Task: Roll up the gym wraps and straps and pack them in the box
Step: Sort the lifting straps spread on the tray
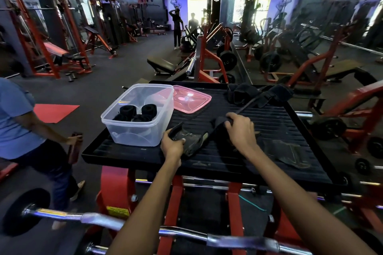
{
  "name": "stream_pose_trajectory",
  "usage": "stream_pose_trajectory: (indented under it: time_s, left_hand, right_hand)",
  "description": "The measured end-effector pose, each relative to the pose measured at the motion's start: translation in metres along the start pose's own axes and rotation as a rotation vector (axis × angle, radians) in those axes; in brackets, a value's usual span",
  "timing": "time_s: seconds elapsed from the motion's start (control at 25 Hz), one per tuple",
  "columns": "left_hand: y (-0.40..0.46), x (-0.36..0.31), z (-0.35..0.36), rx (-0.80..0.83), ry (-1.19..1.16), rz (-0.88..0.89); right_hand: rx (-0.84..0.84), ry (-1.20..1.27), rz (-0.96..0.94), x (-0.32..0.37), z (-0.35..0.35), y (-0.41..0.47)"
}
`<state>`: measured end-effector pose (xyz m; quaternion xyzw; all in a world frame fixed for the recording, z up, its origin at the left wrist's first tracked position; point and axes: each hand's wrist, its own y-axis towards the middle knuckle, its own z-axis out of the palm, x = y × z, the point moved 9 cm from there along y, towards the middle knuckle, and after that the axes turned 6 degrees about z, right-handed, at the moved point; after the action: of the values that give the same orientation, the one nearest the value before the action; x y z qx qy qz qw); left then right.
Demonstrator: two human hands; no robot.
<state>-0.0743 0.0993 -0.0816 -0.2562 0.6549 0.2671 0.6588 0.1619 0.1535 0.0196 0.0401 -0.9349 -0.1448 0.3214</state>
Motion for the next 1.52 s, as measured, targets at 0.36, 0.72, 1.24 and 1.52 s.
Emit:
stream_pose_trajectory:
  time_s: [0.36,0.72,1.24,1.52]
  left_hand:
    - [-0.017,-0.020,0.037,0.411,0.338,0.280]
    - [-0.014,-0.012,0.039,0.394,0.040,0.127]
    - [-0.001,0.004,0.033,0.336,-0.027,0.006]
    - [-0.004,-0.005,0.025,0.252,0.017,0.062]
  right_hand:
    - [-0.022,0.838,0.097,0.032,0.011,0.008]
    - [0.261,0.754,0.292,0.032,0.045,0.034]
    - [0.508,0.124,-0.104,0.061,0.063,-0.009]
    - [0.429,0.131,-0.201,0.076,0.056,-0.017]
